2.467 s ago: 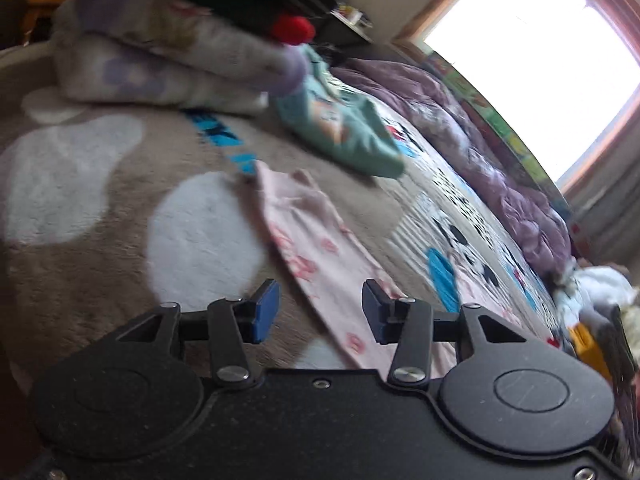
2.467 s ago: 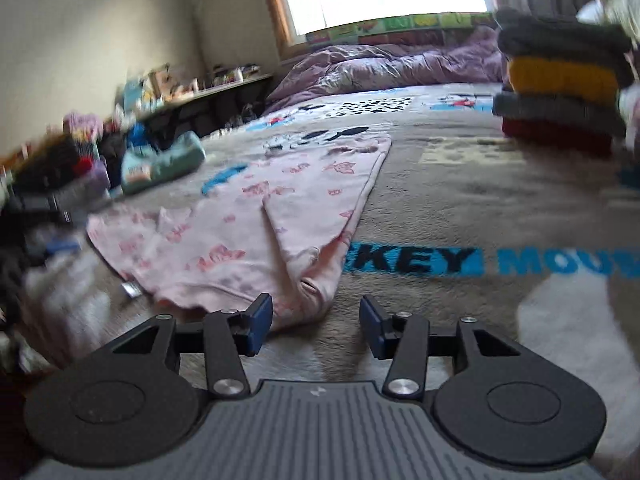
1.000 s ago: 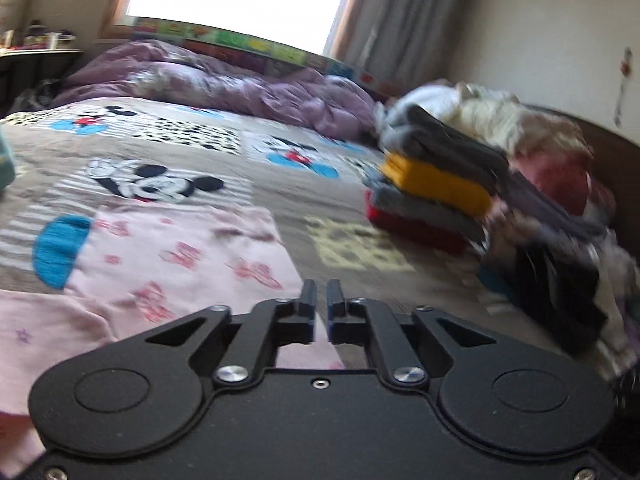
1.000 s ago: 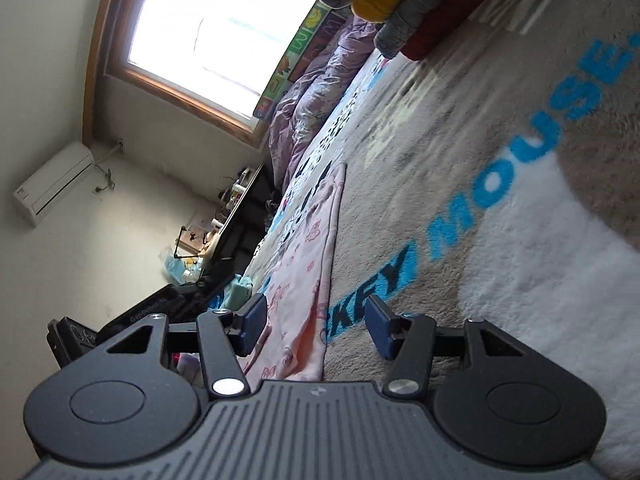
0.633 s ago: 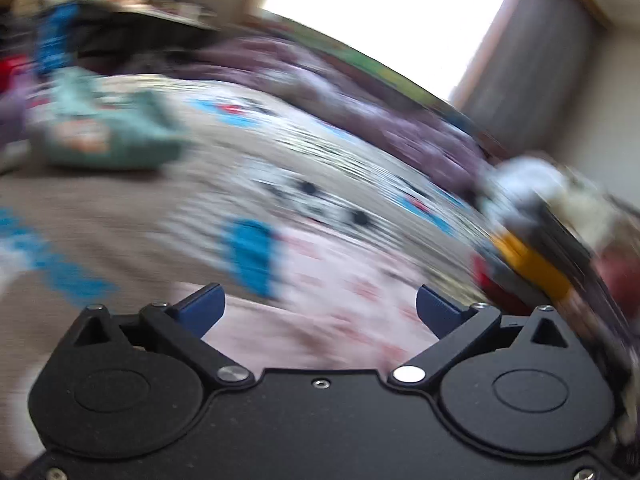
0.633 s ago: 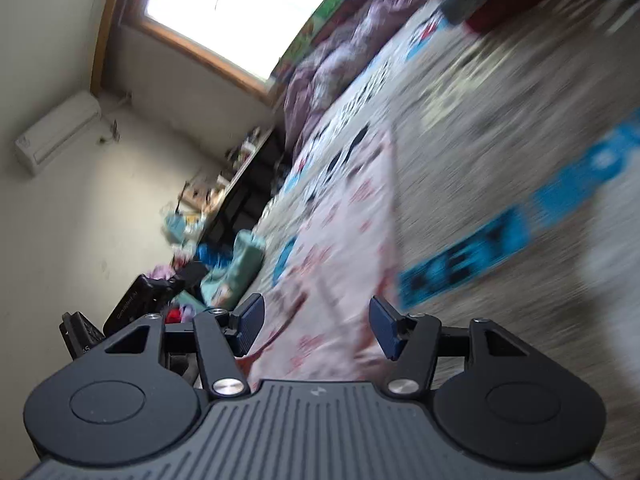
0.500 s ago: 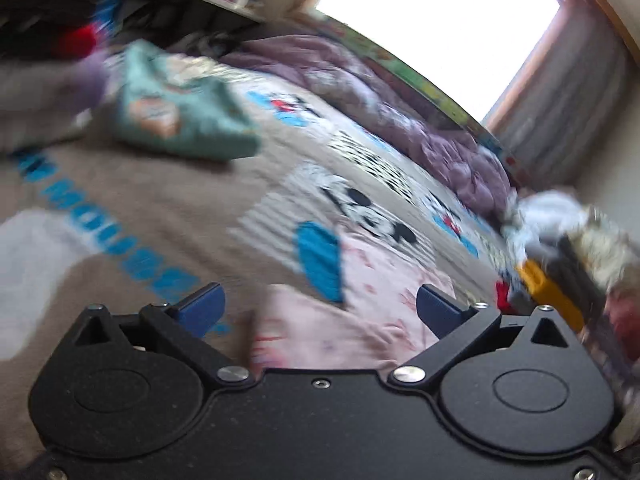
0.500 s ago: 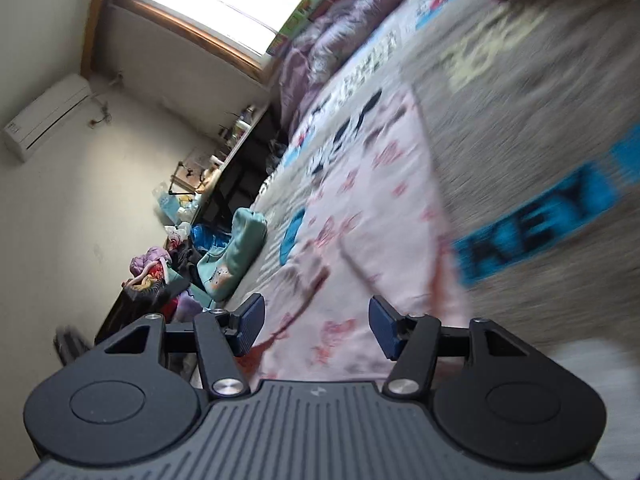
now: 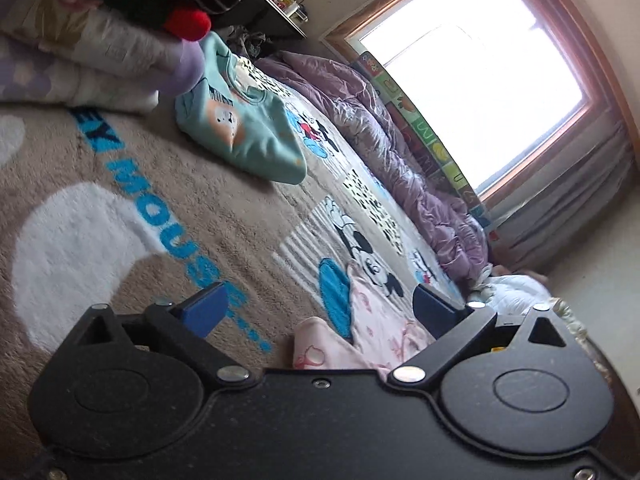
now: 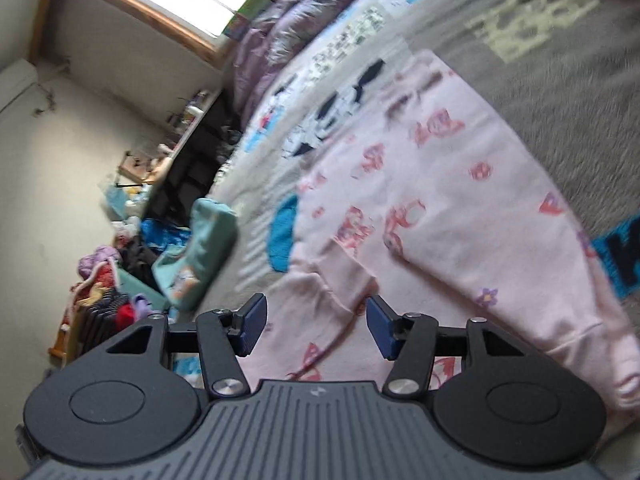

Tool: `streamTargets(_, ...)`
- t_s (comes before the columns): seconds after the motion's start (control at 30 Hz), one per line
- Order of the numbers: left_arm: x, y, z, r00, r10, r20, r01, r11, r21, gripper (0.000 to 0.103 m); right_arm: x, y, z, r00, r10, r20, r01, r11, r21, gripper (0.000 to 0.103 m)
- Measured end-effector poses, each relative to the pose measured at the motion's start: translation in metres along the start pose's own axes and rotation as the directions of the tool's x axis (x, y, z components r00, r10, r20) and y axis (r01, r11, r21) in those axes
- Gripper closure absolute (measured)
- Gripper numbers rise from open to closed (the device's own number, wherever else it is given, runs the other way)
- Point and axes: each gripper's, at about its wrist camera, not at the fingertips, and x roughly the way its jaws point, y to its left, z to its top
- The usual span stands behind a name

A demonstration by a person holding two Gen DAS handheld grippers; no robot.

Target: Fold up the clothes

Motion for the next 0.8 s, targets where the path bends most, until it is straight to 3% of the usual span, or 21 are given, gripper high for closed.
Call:
streamTargets(0.1, -0.001, -0.001, -0.003, 1.000, -0.019, -0.024, 0.019, 1.000, 0.018, 0.003, -0.007, -0.003, 0.008, 0.999, 0.031, -0.027, -0.029, 0.997, 0.073, 0.047)
streamTargets(0.17, -0.002, -0.003, -0.003, 0.999, -0.035, -0.025, 0.036, 0.999, 0.027, 0.003, -0.044, 0.001, 0.027, 0.989, 0.142, 0.035, -0.144, 0.989, 0.045, 0.046)
streamTargets(0.23, -0.002, -0.007, -0.002, 0.999, -0.047, -0.020, 0.047, 0.998, 0.034, 0.003, -0.083, 0.003, 0.050, 0.982, 0.171, 0.084, -0.168, 0.985, -0.046, 0.042)
streamTargets(0.33, 0.002, -0.011, -0.004, 0.998, -0.059, -0.024, 0.060, 0.998, 0.020, 0.003, -0.124, -0.012, 0.072, 0.971, 0.200, 0.133, -0.189, 0.978, -0.090, 0.043)
streamTargets(0.4, 0.006, -0.015, -0.007, 0.997, -0.072, -0.034, 0.073, 0.997, 0.005, 0.003, -0.133, -0.028, 0.071, 0.971, 0.197, 0.133, -0.186, 0.979, -0.088, 0.044)
streamTargets(0.53, 0.007, -0.024, -0.013, 0.996, -0.081, -0.040, 0.082, 0.996, 0.026, 0.003, -0.123, -0.058, 0.032, 0.974, 0.221, 0.052, -0.217, 0.974, -0.072, 0.045)
streamTargets(0.57, 0.007, -0.025, -0.014, 0.996, -0.078, -0.041, 0.079, 0.996, 0.031, 0.003, -0.120, -0.066, 0.023, 0.976, 0.214, 0.028, -0.212, 0.975, -0.069, 0.047)
streamTargets(0.63, 0.007, -0.025, -0.017, 0.997, -0.066, -0.041, 0.068, 0.997, 0.040, 0.003, -0.109, -0.079, 0.006, 0.999, 0.032, -0.032, -0.035, 0.995, -0.093, 0.048)
streamTargets(0.7, 0.005, -0.022, -0.018, 0.998, -0.051, -0.038, 0.053, 0.997, 0.048, 0.003, -0.113, -0.091, -0.002, 0.999, -0.029, -0.021, 0.027, 0.996, -0.088, 0.054)
streamTargets(0.8, 0.005, -0.016, -0.019, 0.999, -0.030, -0.033, 0.031, 0.998, 0.047, 0.003, -0.134, -0.081, 0.001, 0.998, 0.021, 0.057, -0.015, 0.994, -0.106, 0.054)
